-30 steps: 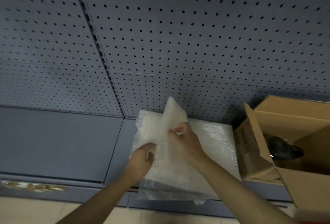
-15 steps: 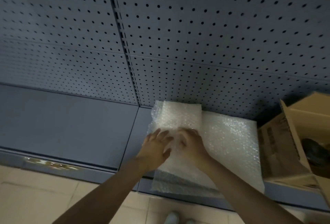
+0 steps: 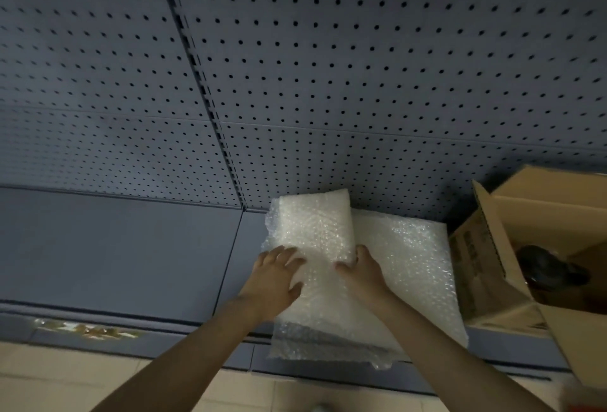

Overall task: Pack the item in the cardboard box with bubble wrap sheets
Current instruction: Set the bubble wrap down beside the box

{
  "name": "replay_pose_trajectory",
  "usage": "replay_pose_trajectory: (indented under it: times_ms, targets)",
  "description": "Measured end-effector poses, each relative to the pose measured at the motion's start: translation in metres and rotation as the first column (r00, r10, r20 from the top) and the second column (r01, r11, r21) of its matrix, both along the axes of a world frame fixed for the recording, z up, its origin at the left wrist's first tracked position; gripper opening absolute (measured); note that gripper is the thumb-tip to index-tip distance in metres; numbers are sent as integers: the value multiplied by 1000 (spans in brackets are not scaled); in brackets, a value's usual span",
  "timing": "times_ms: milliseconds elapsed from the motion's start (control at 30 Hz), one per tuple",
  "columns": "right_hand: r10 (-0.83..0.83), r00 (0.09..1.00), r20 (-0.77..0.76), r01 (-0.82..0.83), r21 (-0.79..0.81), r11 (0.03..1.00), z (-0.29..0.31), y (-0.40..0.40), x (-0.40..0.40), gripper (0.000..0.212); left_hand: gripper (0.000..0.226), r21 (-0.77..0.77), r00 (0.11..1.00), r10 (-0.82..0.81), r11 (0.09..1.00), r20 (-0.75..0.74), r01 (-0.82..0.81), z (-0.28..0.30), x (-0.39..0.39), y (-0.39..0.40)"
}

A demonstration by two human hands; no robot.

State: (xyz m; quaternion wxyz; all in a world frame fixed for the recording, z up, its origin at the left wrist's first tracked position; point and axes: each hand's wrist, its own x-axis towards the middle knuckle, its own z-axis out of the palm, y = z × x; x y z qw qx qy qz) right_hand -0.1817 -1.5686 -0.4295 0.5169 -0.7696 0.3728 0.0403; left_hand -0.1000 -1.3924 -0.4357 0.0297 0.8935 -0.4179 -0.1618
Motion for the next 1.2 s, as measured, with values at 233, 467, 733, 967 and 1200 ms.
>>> replay_pose_trajectory:
  times_ms: [233,467,733,967,1200]
  targets:
    - [149,984,-103,-176,-359,917,44,-52,-38,54,48,-95,996,-49,994,68,56,36,0,-23]
    - [373,895,-243,-370,-872,320,25,-59,-68,66,44,-226,982,-118,963,148,149,43,-18,-60]
    - [419,878,-231,-391,-851,350,-10,-37,-80,72,71,-138,899,-295,925,323,353,21,-11,-69]
    - [363,858,-362,-512,-651,561,-17,-28,-92,71,82,38,858,-455,887,240,460,1,-3,-69]
    - [373,862,-343,-506,-601,618,-13,-39,-79,75,89,112,791,-518,852,325,512,-12,12,-84]
